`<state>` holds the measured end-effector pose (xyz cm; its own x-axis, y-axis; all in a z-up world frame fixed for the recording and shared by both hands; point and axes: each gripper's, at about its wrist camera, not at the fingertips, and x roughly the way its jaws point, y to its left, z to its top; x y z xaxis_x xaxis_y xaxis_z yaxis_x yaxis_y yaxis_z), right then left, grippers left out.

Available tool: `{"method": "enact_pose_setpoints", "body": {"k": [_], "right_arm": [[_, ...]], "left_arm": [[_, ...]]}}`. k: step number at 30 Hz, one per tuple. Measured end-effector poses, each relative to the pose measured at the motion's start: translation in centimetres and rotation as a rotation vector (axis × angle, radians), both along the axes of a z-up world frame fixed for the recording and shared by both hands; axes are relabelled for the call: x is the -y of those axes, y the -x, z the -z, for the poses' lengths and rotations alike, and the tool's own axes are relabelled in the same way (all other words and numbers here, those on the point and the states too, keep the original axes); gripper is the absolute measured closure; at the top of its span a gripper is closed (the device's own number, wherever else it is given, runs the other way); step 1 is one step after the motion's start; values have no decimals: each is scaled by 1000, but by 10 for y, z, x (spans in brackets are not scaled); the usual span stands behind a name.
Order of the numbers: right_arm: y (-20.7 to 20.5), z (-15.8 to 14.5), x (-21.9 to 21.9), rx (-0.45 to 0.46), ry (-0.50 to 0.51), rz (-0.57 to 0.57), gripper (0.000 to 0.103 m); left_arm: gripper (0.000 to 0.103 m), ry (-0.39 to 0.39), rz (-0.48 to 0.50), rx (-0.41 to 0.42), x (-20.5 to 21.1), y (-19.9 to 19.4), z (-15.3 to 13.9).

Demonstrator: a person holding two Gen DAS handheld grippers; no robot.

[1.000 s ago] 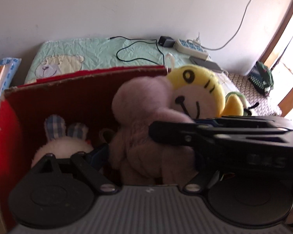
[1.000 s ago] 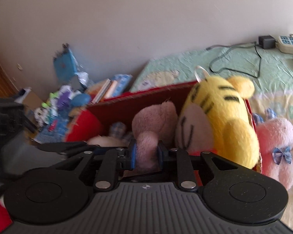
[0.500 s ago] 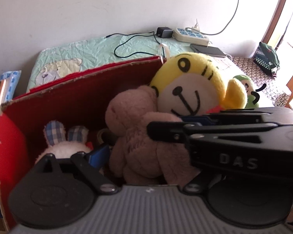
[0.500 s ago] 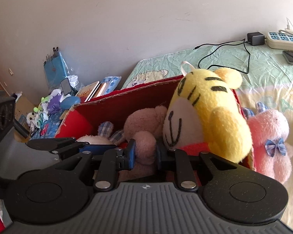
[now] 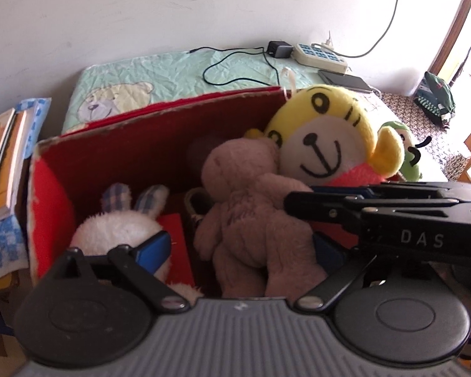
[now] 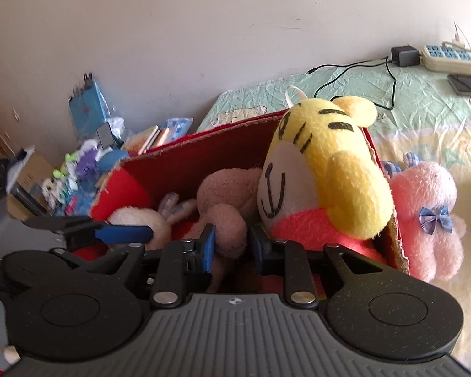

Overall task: Organize objects
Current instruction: 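Lower the teddy bear into the red box and open the right gripper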

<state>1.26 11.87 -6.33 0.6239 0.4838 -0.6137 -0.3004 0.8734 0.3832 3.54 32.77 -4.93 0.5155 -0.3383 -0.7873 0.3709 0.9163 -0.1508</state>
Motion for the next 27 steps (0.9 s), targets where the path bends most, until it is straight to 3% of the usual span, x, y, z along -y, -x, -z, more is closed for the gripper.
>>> {"method": "enact_pose_setpoints", "body": {"k": [2, 4, 8, 20, 23, 27], "right_arm": [[-1, 2, -1, 4, 19, 4, 79], [-4, 4, -2, 9, 55, 13, 86], [-6, 4, -3, 10, 59, 10, 86], [11, -2, 13, 21, -28, 56, 85], [17, -5, 18, 24, -63, 63, 81], [24, -11, 18, 40, -51, 73, 79]], "left_arm": [[7, -15, 0, 10, 0, 3, 1], [8, -14, 7, 4, 2, 4, 2], [7, 49, 58, 12, 5, 15, -6], [8, 105, 0, 49, -13, 36, -30], [8, 96, -27, 51, -14, 35, -35], [8, 5, -65, 54, -1, 32, -35]]}}
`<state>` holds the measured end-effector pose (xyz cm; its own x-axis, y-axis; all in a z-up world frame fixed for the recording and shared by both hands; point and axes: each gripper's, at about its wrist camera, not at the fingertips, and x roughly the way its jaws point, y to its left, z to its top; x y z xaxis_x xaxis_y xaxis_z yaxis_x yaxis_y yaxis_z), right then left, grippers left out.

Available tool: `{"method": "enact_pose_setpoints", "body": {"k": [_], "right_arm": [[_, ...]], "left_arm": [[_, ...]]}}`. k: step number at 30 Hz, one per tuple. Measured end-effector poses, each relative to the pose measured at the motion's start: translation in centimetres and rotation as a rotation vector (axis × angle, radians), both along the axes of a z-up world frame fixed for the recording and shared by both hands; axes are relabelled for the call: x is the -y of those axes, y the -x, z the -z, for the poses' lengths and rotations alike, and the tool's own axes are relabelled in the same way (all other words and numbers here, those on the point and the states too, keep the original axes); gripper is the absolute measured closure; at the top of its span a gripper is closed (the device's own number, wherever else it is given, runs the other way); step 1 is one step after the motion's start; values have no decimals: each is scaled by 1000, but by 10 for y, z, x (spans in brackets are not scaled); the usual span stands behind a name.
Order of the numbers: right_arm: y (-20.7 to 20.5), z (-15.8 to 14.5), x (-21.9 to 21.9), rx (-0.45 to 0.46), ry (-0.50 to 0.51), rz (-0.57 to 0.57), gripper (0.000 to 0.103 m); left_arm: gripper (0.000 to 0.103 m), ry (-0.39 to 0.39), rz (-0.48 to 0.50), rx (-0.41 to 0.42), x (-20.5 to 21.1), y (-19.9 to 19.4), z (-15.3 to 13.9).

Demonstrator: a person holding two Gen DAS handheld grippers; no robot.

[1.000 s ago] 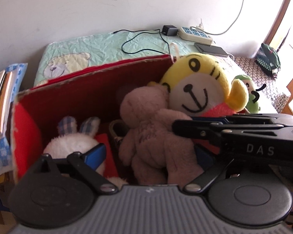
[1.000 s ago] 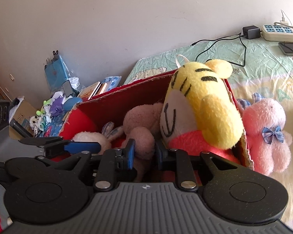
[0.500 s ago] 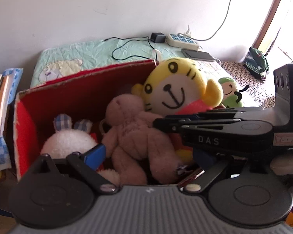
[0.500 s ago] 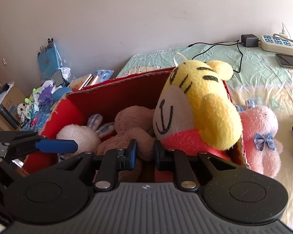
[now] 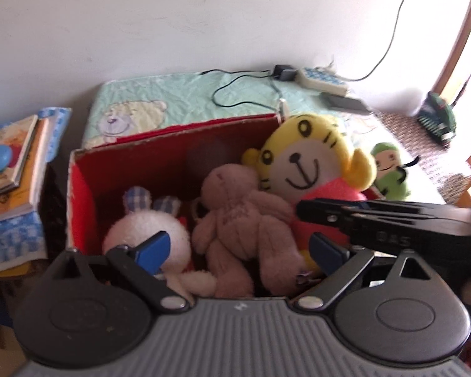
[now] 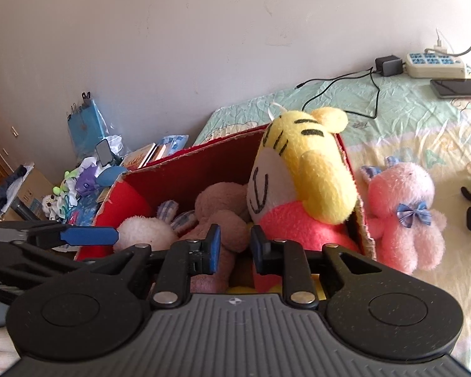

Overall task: Organize objects
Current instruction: 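Lower the teddy bear into the red box and open the right gripper, then move the right gripper to the green pickle-shaped plush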

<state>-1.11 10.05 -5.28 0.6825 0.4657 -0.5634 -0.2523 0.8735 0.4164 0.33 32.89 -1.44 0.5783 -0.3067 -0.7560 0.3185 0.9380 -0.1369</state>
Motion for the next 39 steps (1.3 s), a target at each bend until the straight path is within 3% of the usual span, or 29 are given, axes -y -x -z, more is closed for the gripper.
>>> {"method": "enact_pose_setpoints", "body": {"k": [10, 18, 28, 39], "right_arm": [[9, -4, 14, 13, -8, 35, 79], [1, -7, 25, -28, -47, -44, 78], [3, -19, 42, -4, -52, -207, 78], [10, -28, 85, 5, -78, -276, 78]], "left_arm": [[11, -139, -59, 24, 24, 0, -5], [11, -223, -137, 29, 38, -1, -9], [14, -257, -273, 42, 56, 6, -22], [15, -267, -351, 75, 95, 27, -44]]}}
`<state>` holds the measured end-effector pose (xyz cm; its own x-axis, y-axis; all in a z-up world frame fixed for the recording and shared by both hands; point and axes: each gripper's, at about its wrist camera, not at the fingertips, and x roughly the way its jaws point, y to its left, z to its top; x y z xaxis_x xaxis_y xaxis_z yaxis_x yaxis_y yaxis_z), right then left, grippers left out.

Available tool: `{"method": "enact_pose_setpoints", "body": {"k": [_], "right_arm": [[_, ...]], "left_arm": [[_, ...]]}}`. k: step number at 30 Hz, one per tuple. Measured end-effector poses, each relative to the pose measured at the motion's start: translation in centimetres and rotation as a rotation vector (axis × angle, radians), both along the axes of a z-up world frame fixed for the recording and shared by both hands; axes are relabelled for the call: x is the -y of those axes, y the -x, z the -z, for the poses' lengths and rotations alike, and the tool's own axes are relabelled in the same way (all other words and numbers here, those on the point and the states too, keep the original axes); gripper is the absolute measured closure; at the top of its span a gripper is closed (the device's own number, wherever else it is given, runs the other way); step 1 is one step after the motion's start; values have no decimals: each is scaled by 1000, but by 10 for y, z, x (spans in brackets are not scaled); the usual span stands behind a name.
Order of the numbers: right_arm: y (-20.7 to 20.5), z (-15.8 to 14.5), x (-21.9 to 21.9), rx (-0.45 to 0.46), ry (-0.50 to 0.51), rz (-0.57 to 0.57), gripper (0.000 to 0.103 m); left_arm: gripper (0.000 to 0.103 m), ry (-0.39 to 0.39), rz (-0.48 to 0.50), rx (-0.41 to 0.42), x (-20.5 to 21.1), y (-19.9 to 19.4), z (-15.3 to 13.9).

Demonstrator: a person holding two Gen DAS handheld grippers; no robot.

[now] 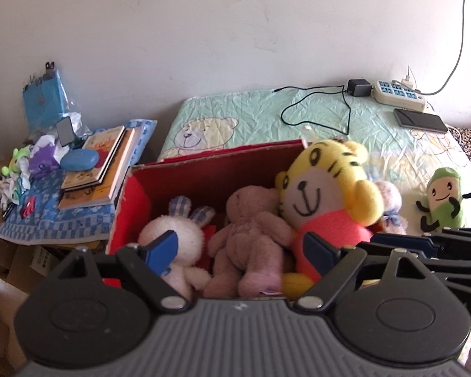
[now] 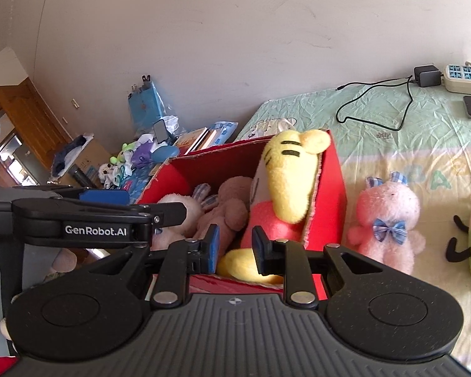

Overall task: Organize objects
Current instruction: 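Move the right gripper to the green pickle-shaped plush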

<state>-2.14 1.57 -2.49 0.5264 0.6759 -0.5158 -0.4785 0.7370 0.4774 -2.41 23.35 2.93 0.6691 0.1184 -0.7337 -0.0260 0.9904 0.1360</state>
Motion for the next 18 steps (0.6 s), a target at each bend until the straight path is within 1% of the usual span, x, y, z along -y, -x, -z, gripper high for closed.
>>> {"method": "enact_pose_setpoints", "body": {"k": [6, 9, 18], "right_arm": [[1, 3, 28, -13, 20, 15, 78], [1, 6, 45, -27, 30, 28, 78], [2, 19, 94, -67, 40, 88, 78]], "left_arm": [[16, 9, 3, 1, 30, 5, -5], [16, 8, 20, 4, 49, 8, -6], [18, 7, 84, -22, 105, 8, 0]]}}
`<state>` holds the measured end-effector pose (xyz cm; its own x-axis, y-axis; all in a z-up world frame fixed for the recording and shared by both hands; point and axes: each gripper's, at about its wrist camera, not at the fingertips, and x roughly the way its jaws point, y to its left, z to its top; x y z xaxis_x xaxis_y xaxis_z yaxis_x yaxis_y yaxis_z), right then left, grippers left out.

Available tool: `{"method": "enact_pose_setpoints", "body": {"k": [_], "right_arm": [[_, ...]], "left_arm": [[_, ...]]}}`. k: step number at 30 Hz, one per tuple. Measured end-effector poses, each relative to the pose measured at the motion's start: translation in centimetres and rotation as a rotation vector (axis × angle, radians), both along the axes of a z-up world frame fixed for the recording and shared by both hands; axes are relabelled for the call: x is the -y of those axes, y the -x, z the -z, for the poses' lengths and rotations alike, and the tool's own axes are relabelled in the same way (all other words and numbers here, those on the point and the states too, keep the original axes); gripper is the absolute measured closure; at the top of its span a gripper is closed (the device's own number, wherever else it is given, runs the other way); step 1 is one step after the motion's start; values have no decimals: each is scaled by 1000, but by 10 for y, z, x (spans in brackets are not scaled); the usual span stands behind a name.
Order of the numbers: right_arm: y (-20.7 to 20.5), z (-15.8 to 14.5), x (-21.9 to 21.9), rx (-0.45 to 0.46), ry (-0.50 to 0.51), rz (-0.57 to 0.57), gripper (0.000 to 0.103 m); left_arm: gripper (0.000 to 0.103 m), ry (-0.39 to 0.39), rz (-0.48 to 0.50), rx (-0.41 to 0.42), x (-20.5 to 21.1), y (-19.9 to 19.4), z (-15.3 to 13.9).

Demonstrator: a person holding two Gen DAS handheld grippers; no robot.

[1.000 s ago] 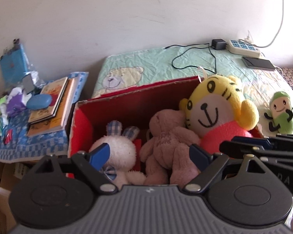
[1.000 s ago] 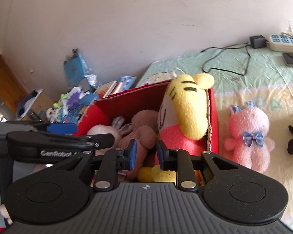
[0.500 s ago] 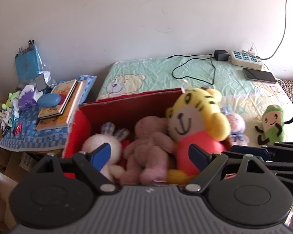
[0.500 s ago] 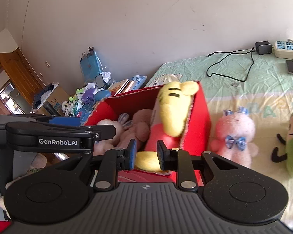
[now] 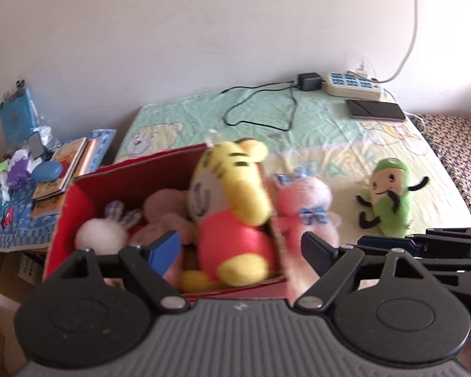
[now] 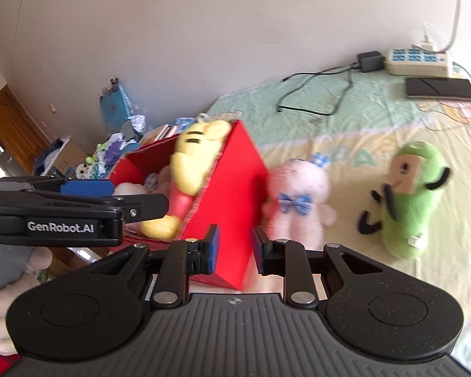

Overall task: Organize objects
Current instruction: 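Move the right gripper to the green pickle-shaped plush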

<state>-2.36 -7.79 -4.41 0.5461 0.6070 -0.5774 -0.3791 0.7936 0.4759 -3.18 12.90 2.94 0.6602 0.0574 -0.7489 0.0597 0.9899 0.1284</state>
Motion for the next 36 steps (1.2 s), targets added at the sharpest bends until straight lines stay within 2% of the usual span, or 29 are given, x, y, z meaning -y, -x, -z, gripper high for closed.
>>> {"method": "enact_pose_setpoints", "body": {"k": [13, 23, 31, 36], "right_arm": [[3, 18, 64, -50, 0, 116, 78], [-1, 30, 101, -94, -6, 208, 78], [-10, 42, 119, -140, -36, 267, 78], [-16, 48, 129, -174, -68, 301, 78]], "left_arm": [[19, -3, 120, -37, 77, -9, 13], [19, -11, 183, -104, 116, -27, 40], [19, 23, 219, -159, 129, -40, 59], [20, 86, 249, -188, 130, -48, 72]]}}
